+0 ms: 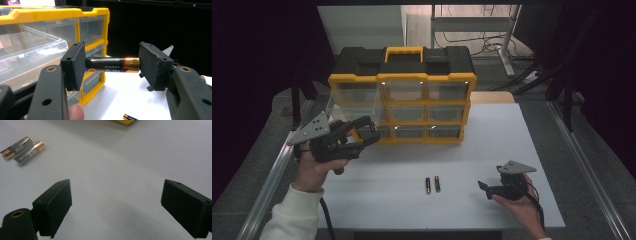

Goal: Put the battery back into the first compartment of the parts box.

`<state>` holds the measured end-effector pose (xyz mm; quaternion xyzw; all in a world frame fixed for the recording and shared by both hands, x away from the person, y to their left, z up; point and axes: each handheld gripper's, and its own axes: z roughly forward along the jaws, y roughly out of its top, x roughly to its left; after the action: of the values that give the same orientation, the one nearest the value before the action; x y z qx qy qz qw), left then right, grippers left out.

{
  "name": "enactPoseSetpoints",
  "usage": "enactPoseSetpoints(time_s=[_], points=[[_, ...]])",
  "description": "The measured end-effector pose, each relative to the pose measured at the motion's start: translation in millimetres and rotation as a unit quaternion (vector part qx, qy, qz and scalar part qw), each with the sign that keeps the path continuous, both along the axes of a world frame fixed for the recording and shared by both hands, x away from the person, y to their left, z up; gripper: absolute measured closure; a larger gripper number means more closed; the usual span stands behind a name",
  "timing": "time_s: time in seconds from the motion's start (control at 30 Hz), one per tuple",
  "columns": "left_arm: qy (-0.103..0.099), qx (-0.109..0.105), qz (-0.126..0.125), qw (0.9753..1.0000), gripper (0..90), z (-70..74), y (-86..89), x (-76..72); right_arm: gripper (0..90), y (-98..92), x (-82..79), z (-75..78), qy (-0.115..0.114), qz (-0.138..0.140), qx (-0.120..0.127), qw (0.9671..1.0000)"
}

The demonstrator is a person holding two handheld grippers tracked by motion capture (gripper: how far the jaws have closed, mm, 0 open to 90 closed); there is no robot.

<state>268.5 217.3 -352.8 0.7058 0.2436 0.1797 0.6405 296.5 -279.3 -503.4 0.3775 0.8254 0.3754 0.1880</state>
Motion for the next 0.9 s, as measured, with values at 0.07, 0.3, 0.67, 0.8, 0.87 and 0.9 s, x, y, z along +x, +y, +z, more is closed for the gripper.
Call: enactPoseSetpoints(time_s=[0.07, 0.3, 0.67, 0.8, 0.87, 0.9], points=[[-0.001, 0.001, 0.002, 1.0, 40.5, 1.8, 0.2, 0.2, 10.1, 0.0, 0.0, -0.1, 0.0, 0.0, 0.0, 1.0], [-0.001, 0.0, 0.014, 0.9999, 40.5, 8.6, 1.5, 1.3, 10.1, 0.2, 0.1, -0.1, 0.0, 0.0, 0.0, 1.0], [-0.001, 0.003, 0.024, 0.9997, 40.5, 18.0, 4.3, 6.2, 10.1, 0.2, 0.1, -0.1, 0.001, 0.0, 0.001, 1.0], [-0.003, 0.003, 0.026, 0.9997, 40.5, 21.4, 4.7, 7.4, 10.1, 0.0, 0.1, 0.0, 0.0, 0.0, 0.0, 1.0], [-0.003, 0.003, 0.025, 0.9997, 40.5, 22.8, 5.0, 8.0, 10.1, 0.1, 0.1, -0.2, 0.001, 0.0, 0.001, 1.0], [-0.003, 0.002, 0.026, 0.9997, 40.5, 23.7, 5.2, 8.3, 10.1, 0.2, 0.1, -0.2, 0.001, 0.0, 0.001, 1.0]])
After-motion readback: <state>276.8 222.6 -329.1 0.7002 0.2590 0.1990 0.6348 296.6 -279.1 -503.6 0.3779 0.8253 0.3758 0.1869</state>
